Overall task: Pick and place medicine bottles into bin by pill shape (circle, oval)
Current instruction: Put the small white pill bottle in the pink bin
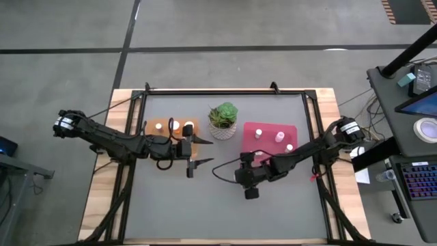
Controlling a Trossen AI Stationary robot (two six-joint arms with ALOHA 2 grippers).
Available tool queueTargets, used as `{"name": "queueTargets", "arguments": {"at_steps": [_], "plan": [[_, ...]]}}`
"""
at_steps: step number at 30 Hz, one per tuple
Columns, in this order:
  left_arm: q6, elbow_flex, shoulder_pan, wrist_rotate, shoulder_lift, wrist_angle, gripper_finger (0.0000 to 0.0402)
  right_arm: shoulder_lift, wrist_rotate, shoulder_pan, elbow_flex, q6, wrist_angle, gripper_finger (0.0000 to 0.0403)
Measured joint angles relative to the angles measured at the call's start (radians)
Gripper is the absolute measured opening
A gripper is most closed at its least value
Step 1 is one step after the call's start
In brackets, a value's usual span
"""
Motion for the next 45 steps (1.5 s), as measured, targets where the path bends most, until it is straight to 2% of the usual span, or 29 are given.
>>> {"name": "queueTargets", "arguments": {"at_steps": [6, 11, 19, 21, 25, 32, 35, 39, 45], "plan": [[0.0, -0.001, 0.0, 0.0, 0.0, 0.005, 0.025, 0.005, 0.002, -0.002, 0.0, 0.007, 0.007, 0.0133], [-0.001, -0.001, 0.0, 0.0, 0.0, 0.004, 0.025, -0.039, 0.002, -0.008, -0.001, 0.002, -0.009, 0.0141], [-0.029, -0.002, 0.0, 0.0, 0.0, -0.013, 0.025, -0.204, -0.002, -0.052, 0.011, 0.001, 0.008, 0.014], [-0.041, -0.003, -0.001, 0.0, 0.0, -0.031, 0.025, -0.253, -0.038, -0.062, 0.011, 0.001, 0.045, 0.0141], [-0.052, -0.004, -0.002, 0.0, 0.0, -0.032, 0.025, -0.33, -0.231, -0.092, 0.007, 0.052, 0.117, 0.0142], [-0.052, -0.011, -0.002, 0.0, 0.0, -0.032, 0.025, -0.398, -0.271, -0.112, 0.018, 0.246, 0.154, 0.0142], [-0.054, -0.016, -0.002, 0.0, 0.0, -0.033, 0.025, -0.411, -0.314, -0.11, 0.018, 0.289, 0.203, 0.0142], [-0.098, -0.016, -0.002, 0.005, 0.0, -0.025, 0.025, -0.415, -0.311, -0.115, 0.018, 0.344, 0.273, 0.0143], [-0.113, -0.016, -0.007, 0.012, 0.0, -0.023, 0.025, -0.418, -0.352, -0.119, 0.018, 0.37, 0.565, 0.0143]]}}
